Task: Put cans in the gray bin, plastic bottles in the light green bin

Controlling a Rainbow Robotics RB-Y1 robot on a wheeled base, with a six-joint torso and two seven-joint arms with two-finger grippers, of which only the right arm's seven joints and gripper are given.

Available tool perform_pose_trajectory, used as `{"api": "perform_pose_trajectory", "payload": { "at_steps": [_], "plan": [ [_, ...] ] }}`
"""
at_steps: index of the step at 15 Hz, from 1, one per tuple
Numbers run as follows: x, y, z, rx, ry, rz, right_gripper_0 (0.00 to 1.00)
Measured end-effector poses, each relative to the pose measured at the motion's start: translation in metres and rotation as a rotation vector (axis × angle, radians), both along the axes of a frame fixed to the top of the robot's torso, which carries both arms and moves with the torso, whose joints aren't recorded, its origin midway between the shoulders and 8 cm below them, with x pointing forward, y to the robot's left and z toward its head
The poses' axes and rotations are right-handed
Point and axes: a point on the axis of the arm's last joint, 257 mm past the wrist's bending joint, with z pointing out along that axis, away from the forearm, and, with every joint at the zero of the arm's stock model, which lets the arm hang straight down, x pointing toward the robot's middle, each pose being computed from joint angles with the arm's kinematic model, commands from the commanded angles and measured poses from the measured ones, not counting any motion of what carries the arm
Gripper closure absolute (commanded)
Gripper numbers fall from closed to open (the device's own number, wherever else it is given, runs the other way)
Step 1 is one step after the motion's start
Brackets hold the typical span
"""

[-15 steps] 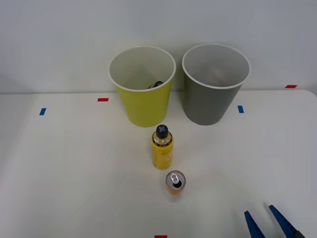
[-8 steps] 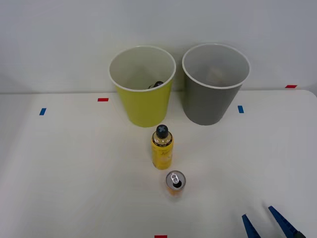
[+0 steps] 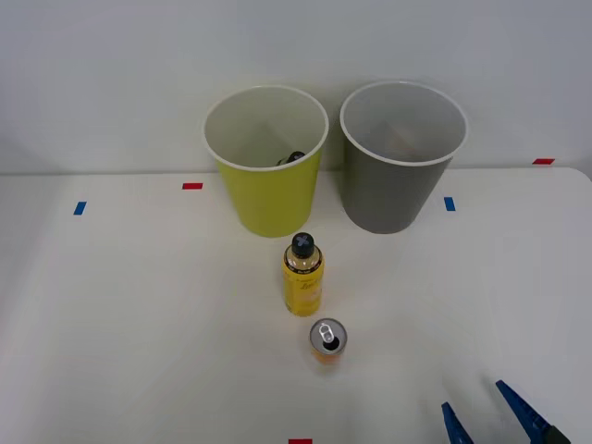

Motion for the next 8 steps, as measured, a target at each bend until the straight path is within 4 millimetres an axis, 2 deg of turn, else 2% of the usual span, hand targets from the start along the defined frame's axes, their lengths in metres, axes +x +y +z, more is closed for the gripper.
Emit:
{"api": "perform_pose_trajectory", "payload": {
  "at_steps": [8],
  "plan": [
    [-0.0026, -0.001, 0.0018, -0.073, -0.04, -0.038, 0.0]
  ]
}}
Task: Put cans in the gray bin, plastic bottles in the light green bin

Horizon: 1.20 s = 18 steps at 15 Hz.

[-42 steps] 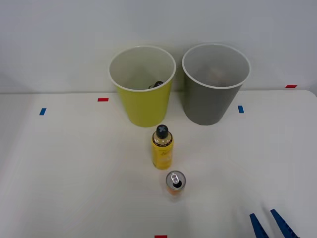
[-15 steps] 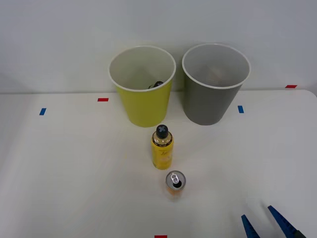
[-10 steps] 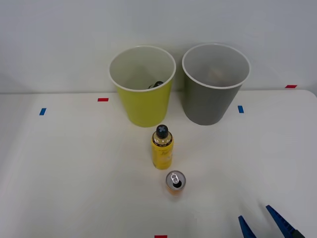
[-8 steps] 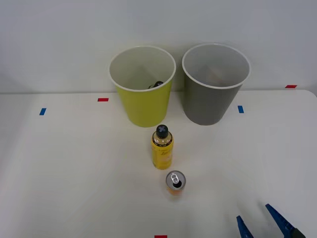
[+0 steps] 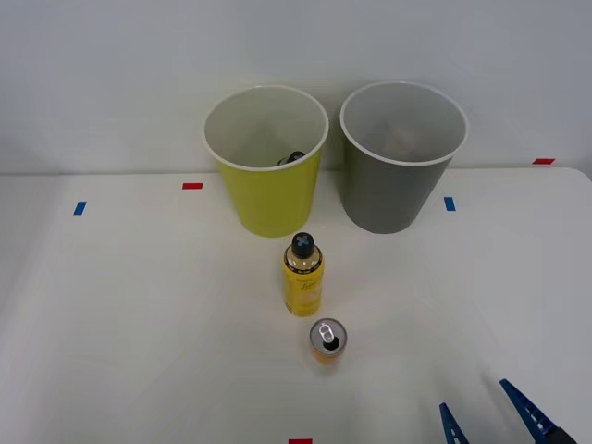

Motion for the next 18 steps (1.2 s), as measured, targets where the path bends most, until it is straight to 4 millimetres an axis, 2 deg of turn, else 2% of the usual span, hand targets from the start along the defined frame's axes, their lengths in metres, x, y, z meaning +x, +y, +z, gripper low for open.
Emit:
{"api": "perform_pose_trajectory", "payload": {
  "at_steps": [18],
  "plan": [
    [-0.0081, -0.0022, 0.005, -0.02, -0.022, -0.007, 0.0]
  ]
}}
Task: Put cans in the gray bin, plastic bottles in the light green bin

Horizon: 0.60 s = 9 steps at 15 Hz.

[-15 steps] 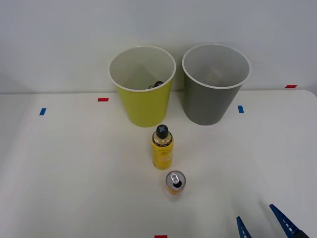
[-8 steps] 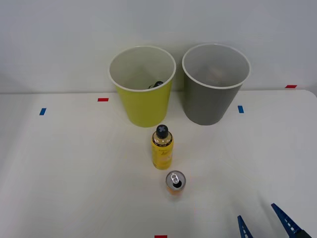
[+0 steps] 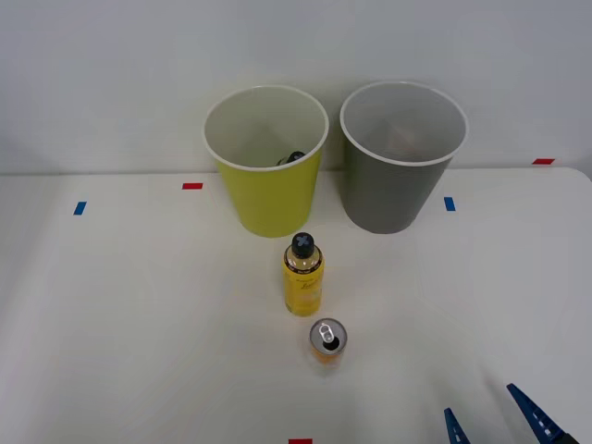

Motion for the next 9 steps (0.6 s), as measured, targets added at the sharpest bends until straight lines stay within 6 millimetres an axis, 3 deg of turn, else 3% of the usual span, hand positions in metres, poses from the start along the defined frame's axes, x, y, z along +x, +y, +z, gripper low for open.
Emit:
{"api": "perform_pose_trajectory", "payload": {
  "at_steps": [9],
  "plan": [
    [-0.0001, 0.0, 0.0, 0.0, 0.0, 0.0, 0.0]
  ]
}}
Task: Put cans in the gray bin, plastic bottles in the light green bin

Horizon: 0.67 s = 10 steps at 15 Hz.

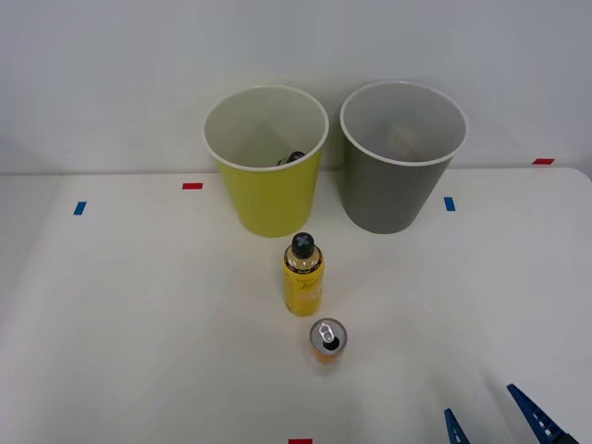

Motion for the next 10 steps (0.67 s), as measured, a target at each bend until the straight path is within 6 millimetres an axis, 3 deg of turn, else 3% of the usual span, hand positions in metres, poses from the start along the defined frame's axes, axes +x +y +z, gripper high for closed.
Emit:
{"api": "perform_pose_trajectory", "payload": {
  "at_steps": [10],
  "plan": [
    [0.0, 0.0, 0.0, 0.0, 0.0, 0.0, 0.0]
  ]
}}
